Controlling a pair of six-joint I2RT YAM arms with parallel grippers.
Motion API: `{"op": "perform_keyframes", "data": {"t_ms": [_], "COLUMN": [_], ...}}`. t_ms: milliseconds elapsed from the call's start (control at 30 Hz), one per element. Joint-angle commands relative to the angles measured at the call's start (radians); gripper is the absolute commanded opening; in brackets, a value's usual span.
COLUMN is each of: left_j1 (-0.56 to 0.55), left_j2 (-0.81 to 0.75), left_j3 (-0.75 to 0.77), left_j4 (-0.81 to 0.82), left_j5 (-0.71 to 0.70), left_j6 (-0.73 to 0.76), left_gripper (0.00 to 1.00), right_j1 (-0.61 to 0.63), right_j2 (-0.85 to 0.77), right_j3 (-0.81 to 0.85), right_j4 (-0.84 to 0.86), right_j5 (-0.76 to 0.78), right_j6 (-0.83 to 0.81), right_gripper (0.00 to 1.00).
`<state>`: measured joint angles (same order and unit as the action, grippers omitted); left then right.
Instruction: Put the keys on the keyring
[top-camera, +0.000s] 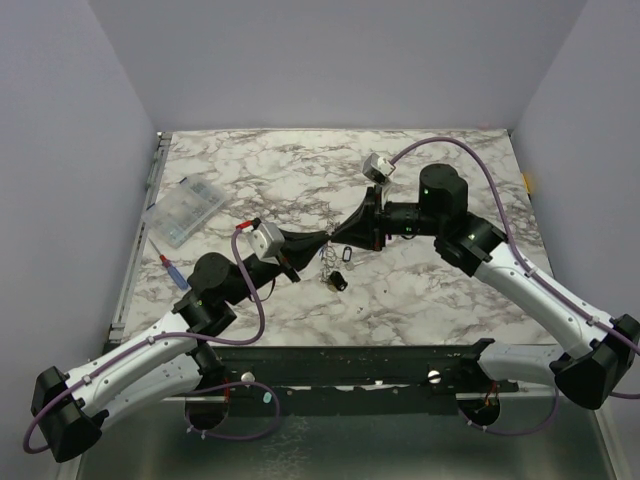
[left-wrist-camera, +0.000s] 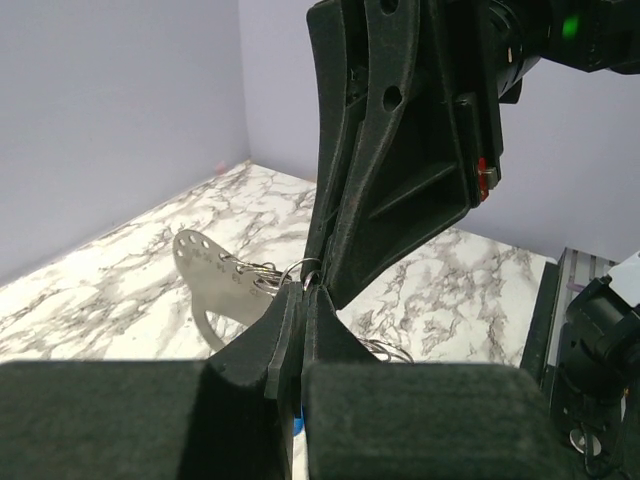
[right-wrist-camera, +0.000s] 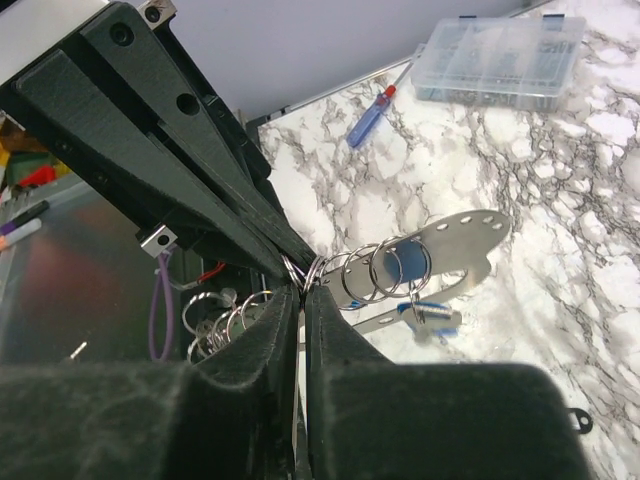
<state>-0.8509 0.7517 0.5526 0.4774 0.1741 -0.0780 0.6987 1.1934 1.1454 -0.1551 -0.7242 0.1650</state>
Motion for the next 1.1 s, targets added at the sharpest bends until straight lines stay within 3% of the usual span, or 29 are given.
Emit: {"op": "perform_keyframes", "data": {"t_ms": [0, 67, 567, 933, 1067], "left_j1": [-0.003, -0.003, -0.003, -0.004, -0.003], "left_j2": [-0.002, -0.003, -0.035, -0.058, -0.046], "left_j3": [0.003, 0.001, 0.013, 0.044, 0.046], "left_j4": [0.049, 0.048, -0.026, -0.136, -0.138], "left_j5": [0.024, 0.021, 0.047, 0.058, 0.13], "left_j6": [0.001, 0.003, 0.027, 0.062, 0.073], "left_gripper": [0.0, 0.0, 0.0, 0.0, 0.0], "right_j1": [0.003, 0.004, 0.004, 0.002, 0.004], "right_j2": [0.0, -0.006, -0.052, -0.088, -0.077], "right_j3": [0.042, 0.048, 0.087, 0.096, 0.093], "right_j4": [-0.033, -0.052, -0.178, -0.228, -0.214], "right_j5": [0.0, 0.011, 0.079, 0.023, 0.01], "right_j6": [-0.057, -0.076, -0.194, -0.244, -0.232], "right_gripper": [0.05, 0.01, 0.01, 0.01, 0.01]}}
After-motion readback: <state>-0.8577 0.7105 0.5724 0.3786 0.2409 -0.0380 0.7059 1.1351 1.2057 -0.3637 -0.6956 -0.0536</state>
